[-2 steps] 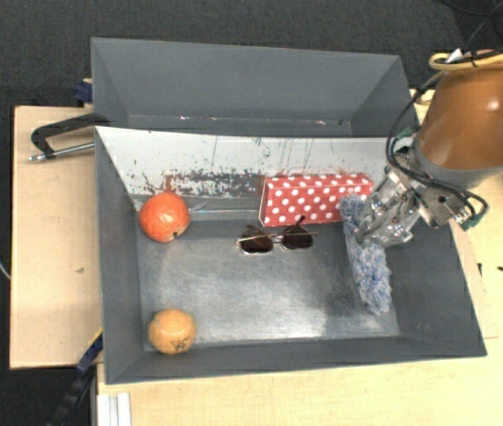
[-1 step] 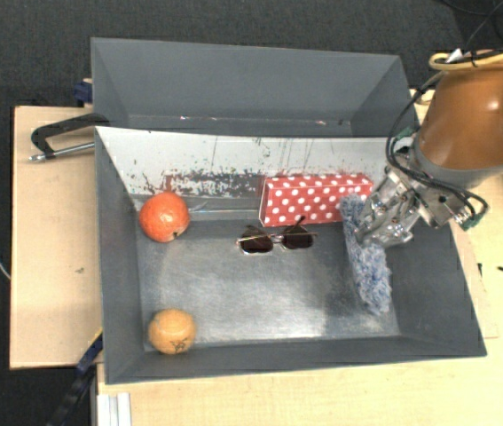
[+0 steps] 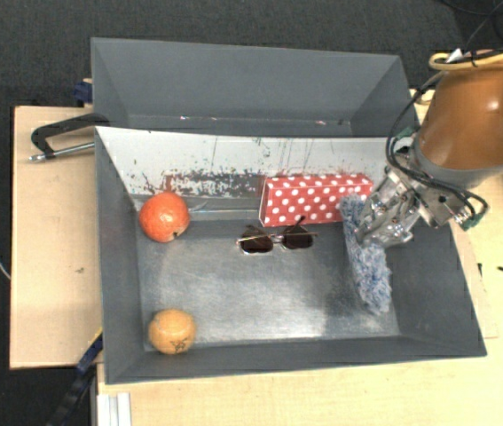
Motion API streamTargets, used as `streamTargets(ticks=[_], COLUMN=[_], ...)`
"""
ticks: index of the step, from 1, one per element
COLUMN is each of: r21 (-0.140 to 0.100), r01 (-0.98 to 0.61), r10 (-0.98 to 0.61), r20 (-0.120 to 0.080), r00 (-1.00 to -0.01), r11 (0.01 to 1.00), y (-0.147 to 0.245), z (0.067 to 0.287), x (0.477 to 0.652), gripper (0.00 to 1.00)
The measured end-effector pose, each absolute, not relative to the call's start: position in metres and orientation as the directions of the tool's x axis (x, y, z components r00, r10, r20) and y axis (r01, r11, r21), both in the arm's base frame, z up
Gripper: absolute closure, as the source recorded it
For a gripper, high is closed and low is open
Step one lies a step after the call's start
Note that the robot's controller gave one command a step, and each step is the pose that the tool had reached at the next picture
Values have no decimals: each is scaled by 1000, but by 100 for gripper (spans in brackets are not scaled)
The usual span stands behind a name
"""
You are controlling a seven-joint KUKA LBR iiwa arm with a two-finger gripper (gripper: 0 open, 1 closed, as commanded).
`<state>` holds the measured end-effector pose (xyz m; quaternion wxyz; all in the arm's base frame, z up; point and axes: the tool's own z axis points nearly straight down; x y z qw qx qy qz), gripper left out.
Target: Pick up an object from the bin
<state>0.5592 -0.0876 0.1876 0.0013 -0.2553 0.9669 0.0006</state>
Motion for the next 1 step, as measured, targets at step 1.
streamTargets(ticks=[1], r21=[-1], r01=[-473], r10=[-473], r20=[-6], r00=[-881], r11=[881], y=[-83], z=[195], x=[562], gripper=[100])
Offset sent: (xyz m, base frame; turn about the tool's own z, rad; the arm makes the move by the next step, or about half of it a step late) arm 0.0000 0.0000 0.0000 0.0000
